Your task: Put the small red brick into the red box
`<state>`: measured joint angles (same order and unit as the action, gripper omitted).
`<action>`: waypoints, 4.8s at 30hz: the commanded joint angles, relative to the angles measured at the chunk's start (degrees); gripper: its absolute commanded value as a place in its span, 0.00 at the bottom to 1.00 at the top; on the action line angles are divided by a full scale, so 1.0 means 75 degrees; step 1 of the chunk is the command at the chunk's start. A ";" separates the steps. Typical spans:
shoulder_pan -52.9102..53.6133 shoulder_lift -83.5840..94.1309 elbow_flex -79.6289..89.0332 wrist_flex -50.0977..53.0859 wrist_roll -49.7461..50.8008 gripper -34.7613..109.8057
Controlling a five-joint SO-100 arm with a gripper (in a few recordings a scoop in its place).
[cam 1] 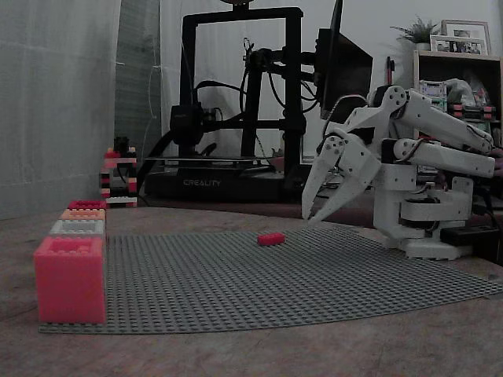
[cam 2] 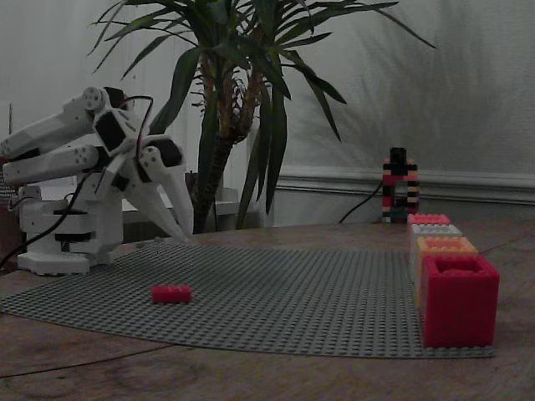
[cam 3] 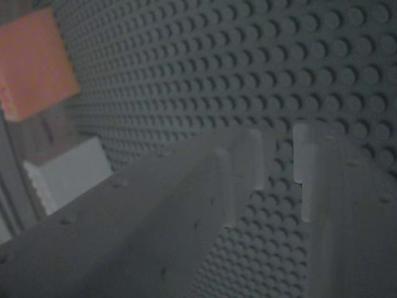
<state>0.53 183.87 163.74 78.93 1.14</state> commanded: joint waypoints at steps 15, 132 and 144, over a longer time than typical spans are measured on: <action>-0.0035 0.0082 0.0023 0.0199 -0.0059 0.24; 0.1922 -1.8539 -1.7461 -0.4160 -0.1301 0.24; 0.1922 -1.9102 -1.7695 -0.4559 -0.1441 0.31</action>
<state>15.21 37.44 35.68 45.70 -8.70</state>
